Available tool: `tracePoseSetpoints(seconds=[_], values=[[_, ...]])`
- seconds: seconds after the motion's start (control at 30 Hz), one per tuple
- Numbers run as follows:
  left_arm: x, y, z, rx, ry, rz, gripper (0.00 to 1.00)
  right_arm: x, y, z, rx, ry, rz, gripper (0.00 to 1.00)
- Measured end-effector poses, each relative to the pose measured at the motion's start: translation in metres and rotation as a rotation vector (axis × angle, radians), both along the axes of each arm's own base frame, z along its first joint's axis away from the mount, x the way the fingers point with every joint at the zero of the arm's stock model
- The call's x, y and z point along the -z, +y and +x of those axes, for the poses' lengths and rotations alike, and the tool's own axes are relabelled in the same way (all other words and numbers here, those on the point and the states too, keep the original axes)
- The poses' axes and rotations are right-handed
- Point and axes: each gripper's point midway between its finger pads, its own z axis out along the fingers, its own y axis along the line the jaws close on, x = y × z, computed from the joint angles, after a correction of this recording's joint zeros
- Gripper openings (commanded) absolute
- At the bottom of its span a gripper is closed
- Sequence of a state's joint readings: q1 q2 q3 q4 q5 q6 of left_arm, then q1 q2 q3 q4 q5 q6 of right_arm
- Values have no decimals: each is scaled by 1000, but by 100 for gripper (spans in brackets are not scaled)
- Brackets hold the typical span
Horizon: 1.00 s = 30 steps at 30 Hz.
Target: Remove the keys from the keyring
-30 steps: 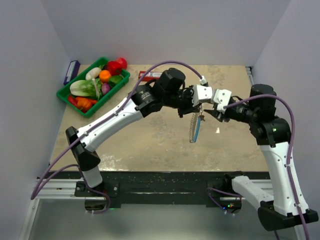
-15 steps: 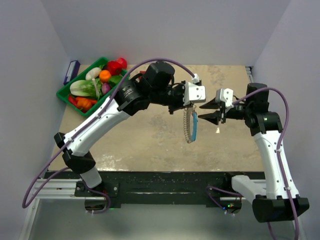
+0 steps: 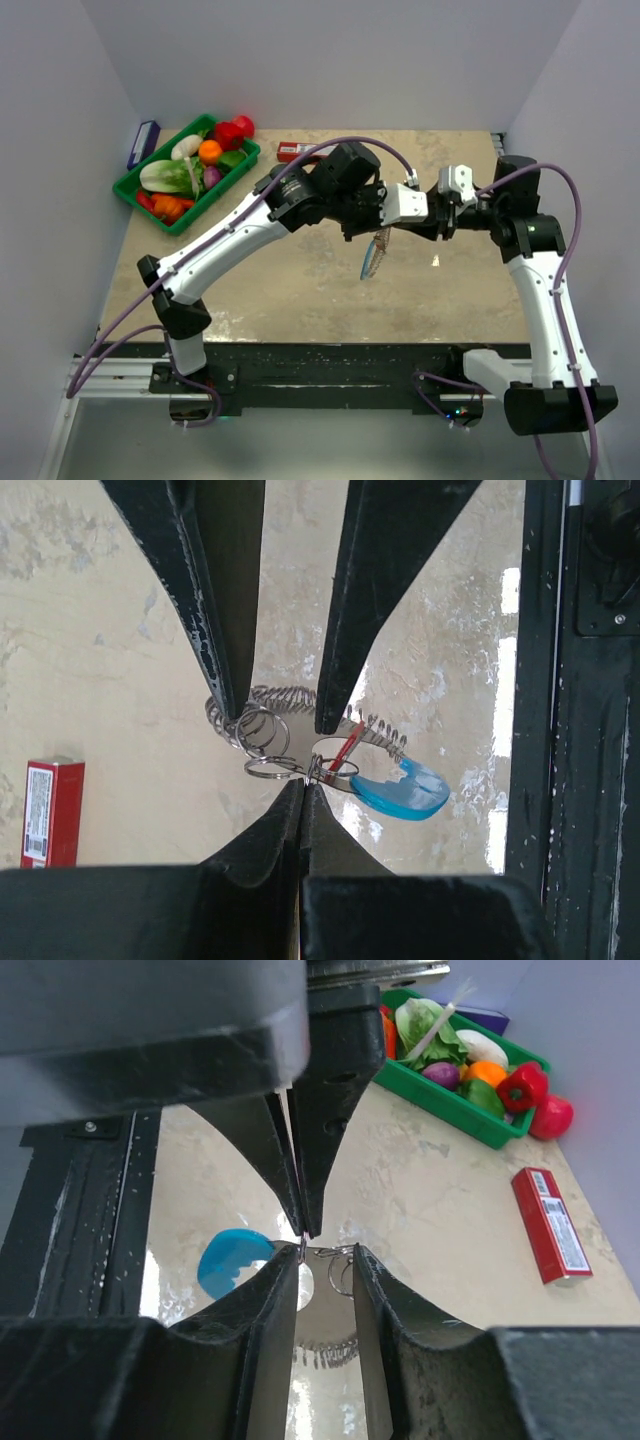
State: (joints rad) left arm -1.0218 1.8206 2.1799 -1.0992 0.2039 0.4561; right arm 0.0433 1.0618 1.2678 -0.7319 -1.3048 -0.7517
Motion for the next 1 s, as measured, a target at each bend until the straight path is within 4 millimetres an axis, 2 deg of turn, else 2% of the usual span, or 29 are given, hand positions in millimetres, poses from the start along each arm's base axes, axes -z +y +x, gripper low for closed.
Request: tracePoseSetpoints(seconds=[0.37, 0.57, 0.77, 1.0], values=[[-7, 1, 0, -29, -12, -3, 0, 27, 3, 13, -25, 133, 14, 31], [-9, -3, -4, -25, -17, -8, 0, 27, 5, 8, -51, 146, 25, 33], [-3, -7, 0, -34, -17, 10, 0, 29, 12, 0, -86, 156, 22, 32], [0, -6, 1, -49, -12, 22, 0, 33, 18, -4, -106, 163, 8, 29]])
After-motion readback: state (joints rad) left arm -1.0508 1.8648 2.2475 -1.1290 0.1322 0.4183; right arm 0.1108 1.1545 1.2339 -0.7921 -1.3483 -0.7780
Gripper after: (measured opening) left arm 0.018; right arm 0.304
